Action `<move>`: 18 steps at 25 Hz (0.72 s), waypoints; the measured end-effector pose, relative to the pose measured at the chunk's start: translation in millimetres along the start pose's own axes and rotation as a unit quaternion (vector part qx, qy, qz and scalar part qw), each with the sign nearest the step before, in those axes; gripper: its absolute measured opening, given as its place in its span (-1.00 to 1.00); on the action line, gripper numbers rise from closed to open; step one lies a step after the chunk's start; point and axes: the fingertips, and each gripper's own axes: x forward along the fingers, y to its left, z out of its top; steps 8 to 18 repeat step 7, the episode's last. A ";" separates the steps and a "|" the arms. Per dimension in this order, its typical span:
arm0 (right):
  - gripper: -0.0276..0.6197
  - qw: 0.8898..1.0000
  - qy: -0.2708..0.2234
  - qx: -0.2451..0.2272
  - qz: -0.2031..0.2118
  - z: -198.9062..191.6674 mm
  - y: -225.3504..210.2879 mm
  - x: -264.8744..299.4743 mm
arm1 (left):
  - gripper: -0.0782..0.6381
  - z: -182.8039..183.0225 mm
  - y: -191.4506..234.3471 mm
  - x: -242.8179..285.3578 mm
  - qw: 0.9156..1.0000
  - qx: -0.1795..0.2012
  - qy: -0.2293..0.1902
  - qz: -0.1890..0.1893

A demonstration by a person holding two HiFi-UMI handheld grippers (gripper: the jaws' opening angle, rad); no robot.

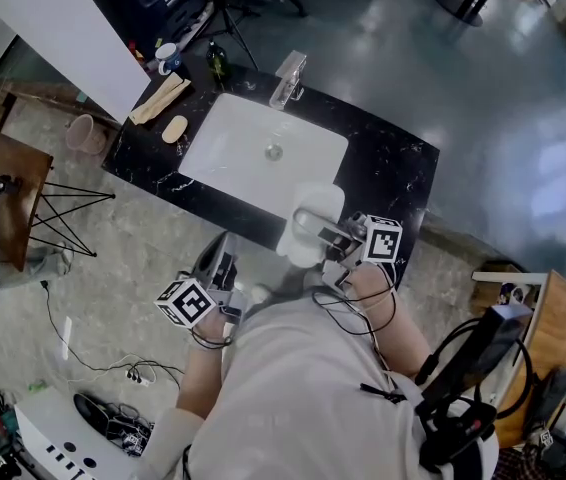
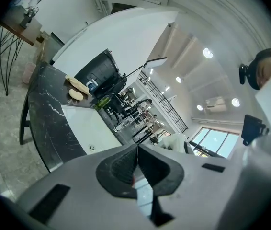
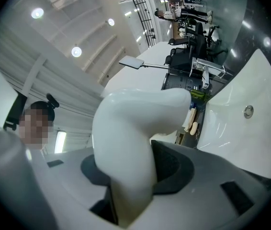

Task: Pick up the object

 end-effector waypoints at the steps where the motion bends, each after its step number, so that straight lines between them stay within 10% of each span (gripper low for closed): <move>1: -0.33 1.000 -0.002 0.000 0.001 0.6 0.8 -0.2 | -0.76 -0.8 0.1 -0.3 1.000 -0.001 0.000 0.000; 18: -0.33 1.000 -0.003 0.000 0.002 0.4 0.2 -1.4 | -0.76 -1.7 -6.9 -0.9 1.000 0.005 0.021 0.020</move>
